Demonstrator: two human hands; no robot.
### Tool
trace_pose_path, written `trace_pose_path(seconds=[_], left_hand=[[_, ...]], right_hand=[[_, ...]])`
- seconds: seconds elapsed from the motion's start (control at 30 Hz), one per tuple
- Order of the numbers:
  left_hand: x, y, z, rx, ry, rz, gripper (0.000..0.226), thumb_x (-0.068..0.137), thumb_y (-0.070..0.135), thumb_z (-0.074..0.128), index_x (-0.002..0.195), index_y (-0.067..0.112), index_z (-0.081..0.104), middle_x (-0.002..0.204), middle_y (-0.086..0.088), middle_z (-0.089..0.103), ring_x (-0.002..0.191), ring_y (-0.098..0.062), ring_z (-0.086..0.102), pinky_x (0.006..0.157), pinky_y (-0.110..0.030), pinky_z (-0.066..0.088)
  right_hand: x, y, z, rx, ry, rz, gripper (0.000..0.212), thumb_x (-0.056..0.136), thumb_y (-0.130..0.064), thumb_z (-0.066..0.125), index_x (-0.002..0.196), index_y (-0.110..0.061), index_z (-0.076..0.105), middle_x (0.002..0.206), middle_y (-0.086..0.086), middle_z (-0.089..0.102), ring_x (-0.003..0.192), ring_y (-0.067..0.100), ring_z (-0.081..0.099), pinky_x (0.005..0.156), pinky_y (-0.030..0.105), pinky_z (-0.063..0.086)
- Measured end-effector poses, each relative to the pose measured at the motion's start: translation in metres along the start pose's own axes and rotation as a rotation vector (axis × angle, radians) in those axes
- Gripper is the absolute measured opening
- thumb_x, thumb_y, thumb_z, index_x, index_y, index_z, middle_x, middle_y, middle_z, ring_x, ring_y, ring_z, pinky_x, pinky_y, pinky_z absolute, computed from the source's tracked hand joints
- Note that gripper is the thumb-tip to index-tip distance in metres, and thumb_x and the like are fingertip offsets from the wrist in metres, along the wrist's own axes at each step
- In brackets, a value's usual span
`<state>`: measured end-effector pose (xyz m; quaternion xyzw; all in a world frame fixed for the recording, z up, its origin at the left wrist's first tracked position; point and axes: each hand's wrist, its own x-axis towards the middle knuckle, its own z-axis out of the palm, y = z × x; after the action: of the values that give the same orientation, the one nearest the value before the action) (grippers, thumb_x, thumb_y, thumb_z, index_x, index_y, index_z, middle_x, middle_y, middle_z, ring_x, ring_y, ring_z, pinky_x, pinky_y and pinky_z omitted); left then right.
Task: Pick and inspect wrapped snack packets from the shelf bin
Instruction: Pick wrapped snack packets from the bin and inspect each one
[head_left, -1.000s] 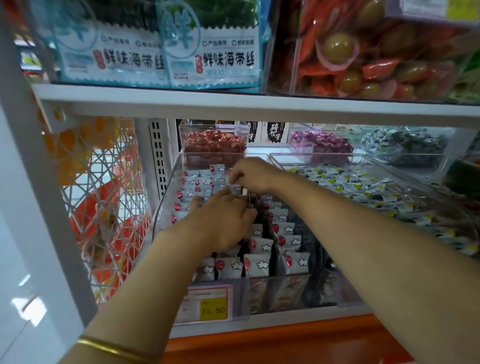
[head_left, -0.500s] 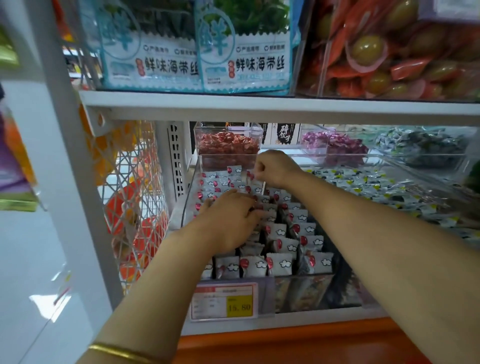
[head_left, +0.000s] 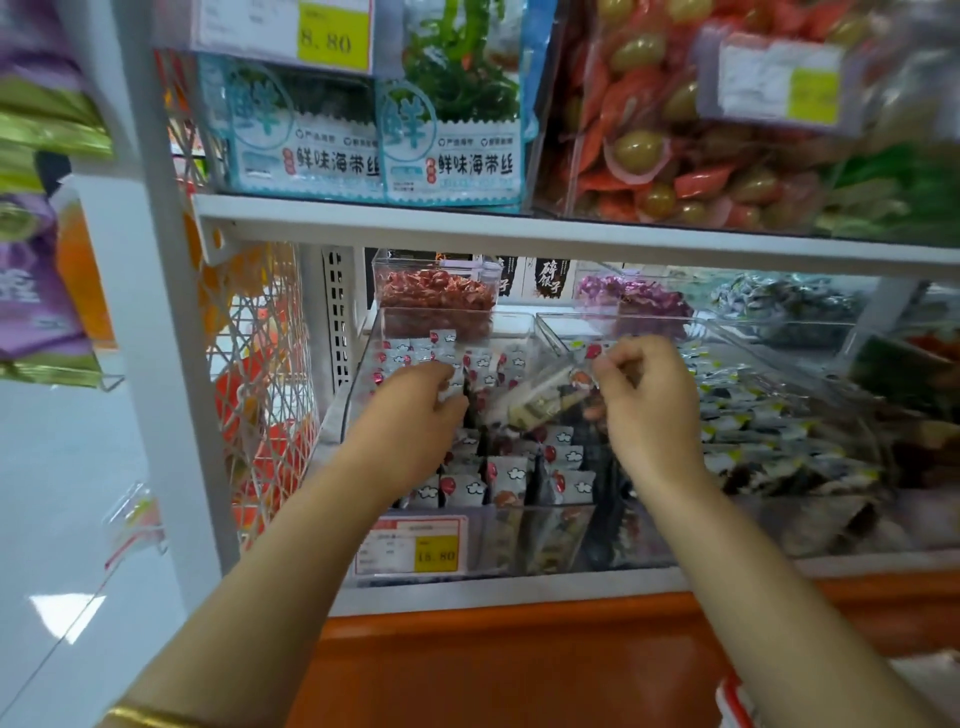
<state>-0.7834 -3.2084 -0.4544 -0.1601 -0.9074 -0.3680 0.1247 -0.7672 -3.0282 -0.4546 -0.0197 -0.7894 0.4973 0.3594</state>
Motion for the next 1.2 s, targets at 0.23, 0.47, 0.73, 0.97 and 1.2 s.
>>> trace_pose_path(seconds=[0.23, 0.47, 0.73, 0.97, 1.2], left_hand=[[-0.023, 0.012, 0.005, -0.518, -0.123, -0.163, 0.022, 0.096, 0.026, 0.049, 0.103, 0.017, 0.068, 0.078, 0.003, 0.067, 0.069, -0.009, 0.061, 0.057, -0.013, 0.050], [-0.023, 0.013, 0.005, -0.706, -0.117, -0.163, 0.017, 0.090, 0.025, 0.056, 0.098, 0.020, 0.069, 0.092, 0.001, 0.068, 0.087, -0.012, 0.064, 0.077, -0.021, 0.056], [-0.017, 0.010, 0.008, -0.945, 0.024, -0.275, 0.017, 0.089, 0.021, 0.058, 0.093, 0.007, 0.066, 0.093, -0.007, 0.069, 0.084, -0.014, 0.064, 0.075, -0.025, 0.056], [-0.016, 0.004, 0.005, -0.975, 0.046, -0.273, 0.013, 0.088, 0.025, 0.059, 0.083, 0.013, 0.061, 0.073, -0.001, 0.055, 0.061, -0.011, 0.054, 0.052, -0.019, 0.048], [-0.018, 0.011, 0.000, -1.404, -0.089, -0.275, 0.021, 0.080, -0.003, 0.054, 0.098, 0.006, 0.062, 0.065, -0.001, 0.068, 0.057, -0.007, 0.063, 0.057, -0.015, 0.053]], right_hand=[[-0.030, -0.006, -0.023, 0.301, -0.027, 0.245, 0.011, 0.096, -0.008, 0.050, 0.085, -0.007, 0.054, 0.078, 0.003, 0.058, 0.047, 0.005, 0.060, 0.065, 0.038, 0.056], [-0.032, -0.004, -0.028, 0.654, -0.032, 0.411, 0.016, 0.092, -0.003, 0.053, 0.077, -0.004, 0.058, 0.081, 0.010, 0.063, 0.056, 0.010, 0.064, 0.056, 0.023, 0.054], [-0.031, -0.002, -0.032, 0.937, -0.252, 0.520, 0.015, 0.074, -0.011, 0.063, 0.087, -0.003, 0.068, 0.067, 0.004, 0.068, 0.061, 0.013, 0.066, 0.054, 0.021, 0.054], [-0.031, -0.002, -0.034, 1.031, -0.338, 0.575, 0.015, 0.072, 0.005, 0.058, 0.085, -0.001, 0.062, 0.068, 0.009, 0.068, 0.063, 0.017, 0.068, 0.057, 0.021, 0.055], [-0.031, -0.001, -0.033, 1.155, -0.225, 0.680, 0.017, 0.086, 0.011, 0.047, 0.083, -0.001, 0.058, 0.063, 0.009, 0.066, 0.058, 0.015, 0.067, 0.053, 0.020, 0.055]])
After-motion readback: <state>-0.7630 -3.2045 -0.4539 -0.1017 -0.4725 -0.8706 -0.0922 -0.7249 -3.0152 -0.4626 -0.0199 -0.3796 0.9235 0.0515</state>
